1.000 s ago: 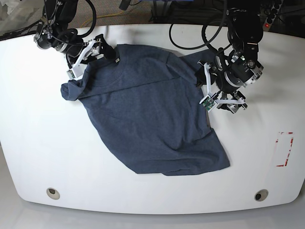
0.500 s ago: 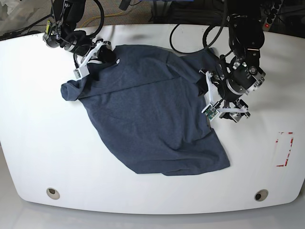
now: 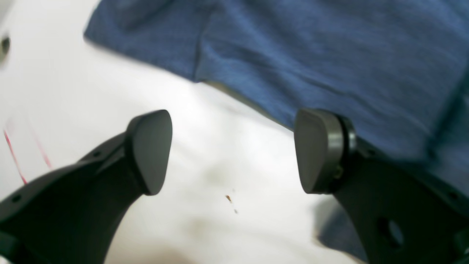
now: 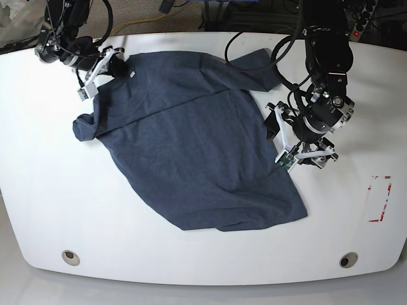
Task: Fold the T-shirt properly
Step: 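Grasp the shirt's shoulder and hem edges with both grippers, then pull the shirt apart with both grippers to spread it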
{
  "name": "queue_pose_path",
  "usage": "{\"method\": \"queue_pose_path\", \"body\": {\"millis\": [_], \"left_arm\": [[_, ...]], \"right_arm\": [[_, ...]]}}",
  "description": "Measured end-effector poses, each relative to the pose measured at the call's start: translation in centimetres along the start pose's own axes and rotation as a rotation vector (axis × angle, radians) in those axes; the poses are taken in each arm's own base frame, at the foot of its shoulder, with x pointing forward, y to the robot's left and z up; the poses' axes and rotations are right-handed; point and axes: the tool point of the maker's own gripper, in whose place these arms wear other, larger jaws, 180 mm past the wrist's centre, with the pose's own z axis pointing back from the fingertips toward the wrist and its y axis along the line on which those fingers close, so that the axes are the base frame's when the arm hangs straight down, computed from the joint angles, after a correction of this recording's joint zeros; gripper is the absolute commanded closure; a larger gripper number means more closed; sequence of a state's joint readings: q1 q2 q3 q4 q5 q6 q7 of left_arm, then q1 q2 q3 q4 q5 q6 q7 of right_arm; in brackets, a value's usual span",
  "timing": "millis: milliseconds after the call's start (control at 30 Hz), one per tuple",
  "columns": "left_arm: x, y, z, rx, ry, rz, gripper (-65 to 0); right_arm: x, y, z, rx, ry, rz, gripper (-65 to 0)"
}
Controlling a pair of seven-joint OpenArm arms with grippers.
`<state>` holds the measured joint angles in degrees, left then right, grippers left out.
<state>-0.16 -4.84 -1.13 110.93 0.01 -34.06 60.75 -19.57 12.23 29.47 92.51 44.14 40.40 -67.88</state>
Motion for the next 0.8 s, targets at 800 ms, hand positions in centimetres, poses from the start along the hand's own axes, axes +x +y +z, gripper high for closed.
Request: {"method": "queue_pose_path", "body": {"millis": [800], "left_arm": [[-4.2, 8.0, -9.0, 0.180, -0.018, 0.571, -61.2]], "right_arm": [[1.7, -6.9, 6.1, -0.229, 0.047, 0.077, -2.1]]}}
